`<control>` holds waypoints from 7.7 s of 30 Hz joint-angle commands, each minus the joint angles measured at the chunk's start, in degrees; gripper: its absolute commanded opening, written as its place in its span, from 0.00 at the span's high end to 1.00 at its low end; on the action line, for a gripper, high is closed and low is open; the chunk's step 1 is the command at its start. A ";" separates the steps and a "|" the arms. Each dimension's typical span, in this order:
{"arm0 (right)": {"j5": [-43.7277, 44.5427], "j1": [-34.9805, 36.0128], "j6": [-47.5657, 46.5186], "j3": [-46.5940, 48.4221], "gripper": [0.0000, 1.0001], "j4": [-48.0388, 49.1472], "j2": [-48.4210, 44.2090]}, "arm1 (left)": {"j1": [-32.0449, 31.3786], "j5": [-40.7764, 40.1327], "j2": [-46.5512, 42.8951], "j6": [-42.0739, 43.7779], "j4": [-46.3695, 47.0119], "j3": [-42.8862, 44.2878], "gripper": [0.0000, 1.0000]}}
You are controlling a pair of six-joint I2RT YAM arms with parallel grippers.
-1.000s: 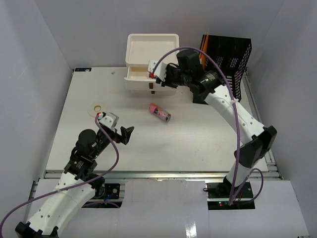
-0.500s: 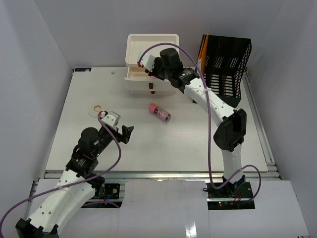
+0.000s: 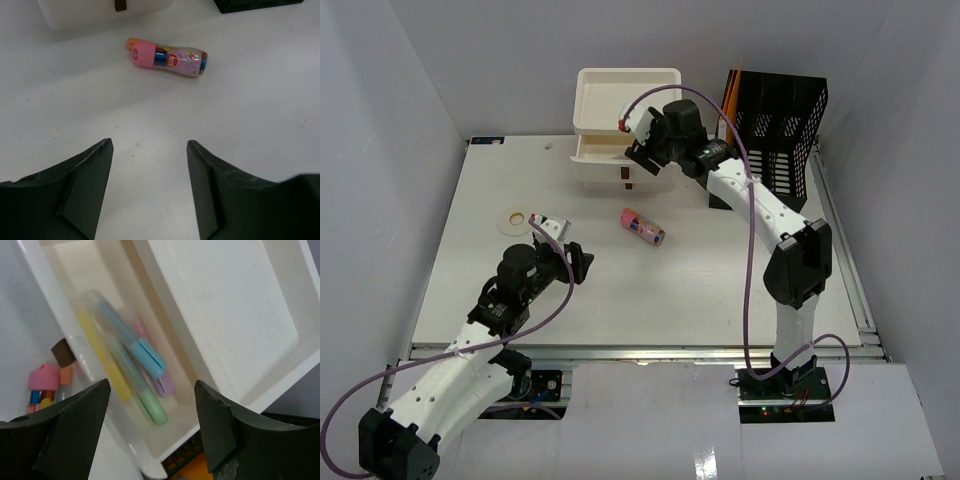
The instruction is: Organize the desk
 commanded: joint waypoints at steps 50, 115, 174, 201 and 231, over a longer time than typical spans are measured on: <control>-26.82 -31.88 29.10 -82.55 0.92 32.41 -73.08 | 0.40 -24.16 71.97 -46.79 9.39 66.36 0.60; -26.91 -33.38 29.05 -82.72 0.92 32.50 -71.45 | 1.17 -13.60 86.70 -10.09 29.21 68.55 0.79; 21.46 11.82 9.79 -28.39 0.07 5.80 0.91 | 0.10 -18.70 -38.11 6.84 -9.88 -2.55 0.02; -22.66 5.97 -10.38 -18.92 0.92 -12.11 -9.08 | 0.10 -16.18 -32.96 6.82 -11.12 -1.82 0.02; -1.70 -3.65 -5.68 3.92 0.46 -0.57 6.16 | 0.10 -13.99 -27.25 6.74 -9.89 -1.71 0.02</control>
